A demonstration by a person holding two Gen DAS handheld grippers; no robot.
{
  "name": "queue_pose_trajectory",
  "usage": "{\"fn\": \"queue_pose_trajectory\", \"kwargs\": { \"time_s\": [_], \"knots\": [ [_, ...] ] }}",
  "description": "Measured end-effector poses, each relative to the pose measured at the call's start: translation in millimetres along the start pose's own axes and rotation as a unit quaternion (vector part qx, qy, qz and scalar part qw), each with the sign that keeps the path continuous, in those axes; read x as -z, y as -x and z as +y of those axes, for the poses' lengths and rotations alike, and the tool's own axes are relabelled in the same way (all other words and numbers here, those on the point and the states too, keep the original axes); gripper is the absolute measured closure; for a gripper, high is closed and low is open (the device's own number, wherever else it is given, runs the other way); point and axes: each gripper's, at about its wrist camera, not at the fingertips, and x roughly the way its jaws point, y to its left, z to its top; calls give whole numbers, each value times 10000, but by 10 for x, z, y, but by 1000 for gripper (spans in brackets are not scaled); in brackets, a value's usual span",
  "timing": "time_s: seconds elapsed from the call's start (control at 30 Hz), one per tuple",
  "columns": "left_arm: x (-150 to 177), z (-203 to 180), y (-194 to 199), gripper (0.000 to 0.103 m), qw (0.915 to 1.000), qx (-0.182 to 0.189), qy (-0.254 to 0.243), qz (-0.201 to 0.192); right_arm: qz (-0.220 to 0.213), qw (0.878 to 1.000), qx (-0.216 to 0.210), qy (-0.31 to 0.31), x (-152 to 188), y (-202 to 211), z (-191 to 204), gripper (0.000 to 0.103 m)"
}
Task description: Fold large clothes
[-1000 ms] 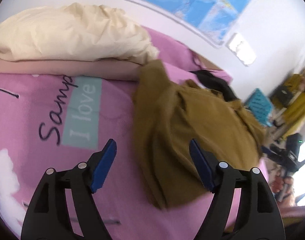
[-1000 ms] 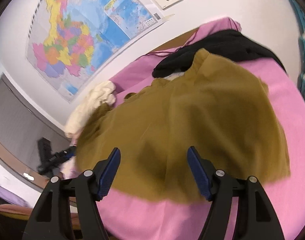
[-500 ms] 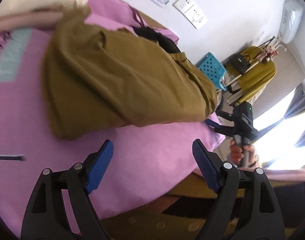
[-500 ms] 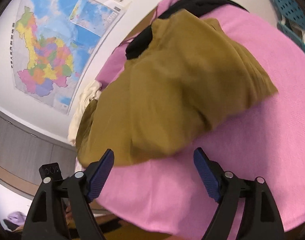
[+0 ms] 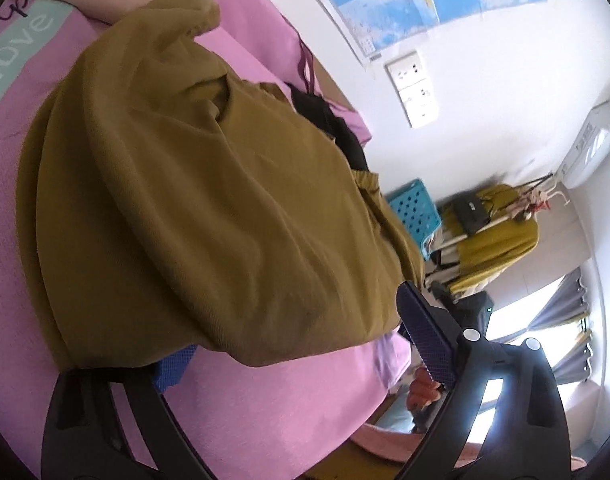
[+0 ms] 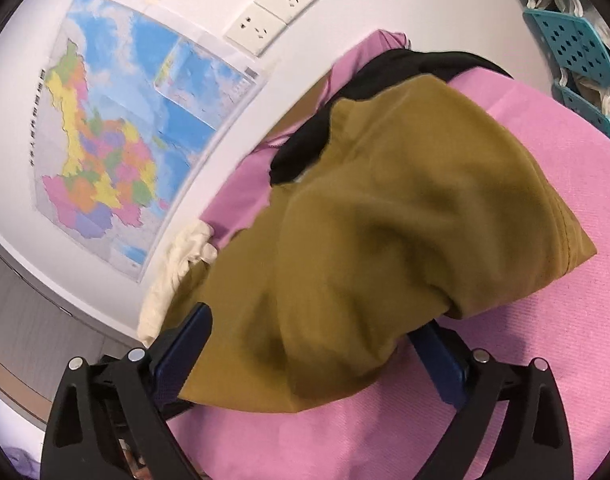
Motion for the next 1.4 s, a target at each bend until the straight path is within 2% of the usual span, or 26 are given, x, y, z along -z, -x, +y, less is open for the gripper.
{"fn": "queue_pose_trajectory", "kwargs": {
  "time_s": [0.03,0.1,0.2,0.37,0.53,0.6,0.63,0.67,0.73,0.8,0.87,0.97,1.03,1.1,1.17,1.23,1.27,1.33,1.4],
  "knots": [
    [6,-13,5,13,10000,-23,-16,-41,194,9996,186,-113,11,-68,-49,8],
    [-8,-48,15,13,9999,-98,-76,-60,241,9991,344,-11,32,-92,-36,13],
    [-34,-101,60,14,9998,-88,-143,-97,342,9991,227,-131,93,-75,-54,13],
    [-108,-197,59,14,9994,-119,-307,-124,458,9988,91,-117,49,-288,28,12],
    [-110,-327,-6,14,9965,-567,-606,-19,87,9999,11,-79,-44,-433,121,9],
    [-105,-389,-44,14,9942,-787,-732,8,-112,9999,91,-32,-61,-429,142,21],
    [-96,-425,-62,14,9924,-904,-836,9,-174,9998,108,45,-57,-424,156,22],
    [-86,-454,-80,14,9906,-1006,-927,-5,-187,9996,103,161,-51,-443,174,22],
    [-82,-467,-114,14,9883,-1138,-1015,7,150,9996,180,164,-47,-584,172,14],
    [-81,-454,-135,13,9874,-1200,-1032,17,213,9995,177,175,-51,-644,203,5],
    [-73,-455,-135,13,9871,-1200,-1056,11,218,9992,294,178,-57,-694,254,5],
    [-71,-424,-135,13,9881,-1162,-1009,25,134,9997,200,80,-80,-748,261,5],
    [-64,-406,-167,12,9879,-1188,-991,77,91,9995,292,71,-79,-753,268,17],
    [-56,-387,-186,11,9877,-1209,-986,110,104,9988,421,215,-87,-731,276,45],
    [-51,-370,-205,11,9877,-1215,-973,127,143,9997,215,50,-102,-697,203,48],
    [-36,-363,-222,8,9880,-1189,-982,128,180,9997,133,-11,-101,-687,160,48],
    [-27,-357,-239,7,9877,-1200,-990,143,183,9998,92,-40,-93,-691,154,44],
    [-13,-325,-282,6,9876,-1227,-961,178,290,9995,-22,-79,-95,-734,161,31],
    [-11,-269,-332,6,9881,-1235,-887,228,313,9994,-132,-79,-106,-770,197,14]
  ]
}}
